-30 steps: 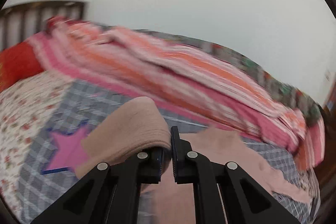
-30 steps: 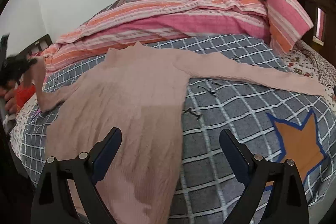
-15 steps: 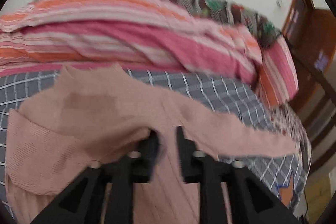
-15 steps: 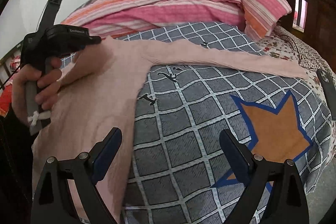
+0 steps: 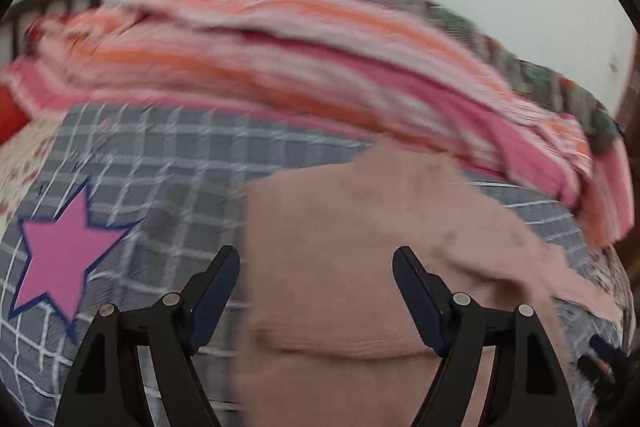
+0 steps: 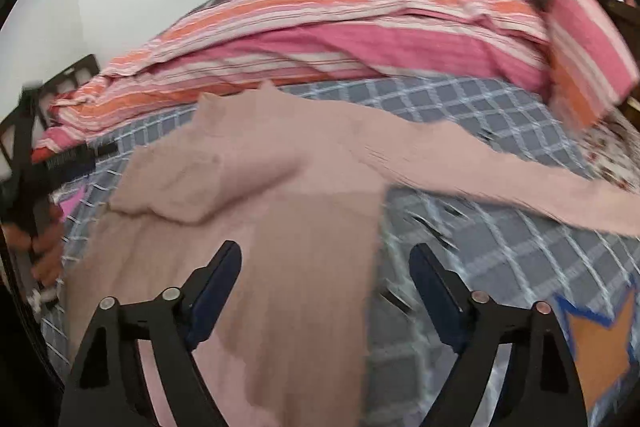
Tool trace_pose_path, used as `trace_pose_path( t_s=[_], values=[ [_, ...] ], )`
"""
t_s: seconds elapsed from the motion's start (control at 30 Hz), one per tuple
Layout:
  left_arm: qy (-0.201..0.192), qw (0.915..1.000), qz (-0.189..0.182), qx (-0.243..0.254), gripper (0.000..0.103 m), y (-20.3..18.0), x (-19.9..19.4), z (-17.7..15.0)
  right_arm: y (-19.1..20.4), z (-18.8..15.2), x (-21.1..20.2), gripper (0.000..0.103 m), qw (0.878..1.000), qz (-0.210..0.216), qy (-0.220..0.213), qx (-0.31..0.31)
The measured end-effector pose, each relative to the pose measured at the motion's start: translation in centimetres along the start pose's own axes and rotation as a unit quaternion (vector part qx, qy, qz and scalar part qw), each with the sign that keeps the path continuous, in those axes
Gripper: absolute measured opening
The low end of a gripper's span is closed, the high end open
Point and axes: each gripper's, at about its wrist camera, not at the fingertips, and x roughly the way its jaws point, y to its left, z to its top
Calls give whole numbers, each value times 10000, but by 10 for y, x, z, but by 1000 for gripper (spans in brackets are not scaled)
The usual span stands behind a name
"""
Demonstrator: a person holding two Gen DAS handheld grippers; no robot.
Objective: Fold small clothes
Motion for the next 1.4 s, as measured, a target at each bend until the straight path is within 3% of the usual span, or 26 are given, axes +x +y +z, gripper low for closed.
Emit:
trace_pose_path(
  t_s=[0.13,0.3,0.33,0.43,0.5,0.57,0.7,0.77,0.83,0.9,1.0,1.1,1.23,1.33,1.4],
  values=[
    [319,9993,38,-176,77,26,25,-11,32,25,35,84,9990,302,183,-272],
    [676,9977,-20,-86,70,27,55,-11,67,44,77,84,9971,182,472,-576],
    [677,9977,-28,-42,62,25,58,-8,71,47,84,84,9965,92,519,-648],
    [775,9968,-200,37,14,19,68,-2,77,54,100,80,9956,35,610,-704],
    [254,9997,8,-72,13,21,58,3,75,58,104,80,9955,56,629,-701],
    [42,9999,20,-133,13,28,48,1,72,60,102,80,9962,38,549,-671],
    [415,9988,-62,-271,19,39,59,-11,65,59,111,79,9956,111,656,-664],
    [378,9986,-149,-331,24,44,57,-11,66,58,119,66,9946,117,756,-706],
    [331,9985,-236,-361,30,47,56,-15,62,59,123,32,9943,242,797,-661],
    [327,9985,-265,-349,32,49,53,-19,58,65,119,16,9948,339,711,-647],
    [337,9988,-236,-254,35,47,54,-21,43,71,103,18,9967,224,433,-646],
    [350,9991,-209,-138,40,38,57,-18,18,70,98,38,9972,199,469,-552],
    [386,9989,-244,-81,44,29,63,-11,-8,63,102,38,9956,416,731,-418],
    [386,9987,-297,-127,45,32,62,-12,-24,59,101,38,9966,190,705,-385],
    [390,9987,-314,-130,45,32,63,-11,-36,57,103,36,9970,253,722,-115]
  ],
)
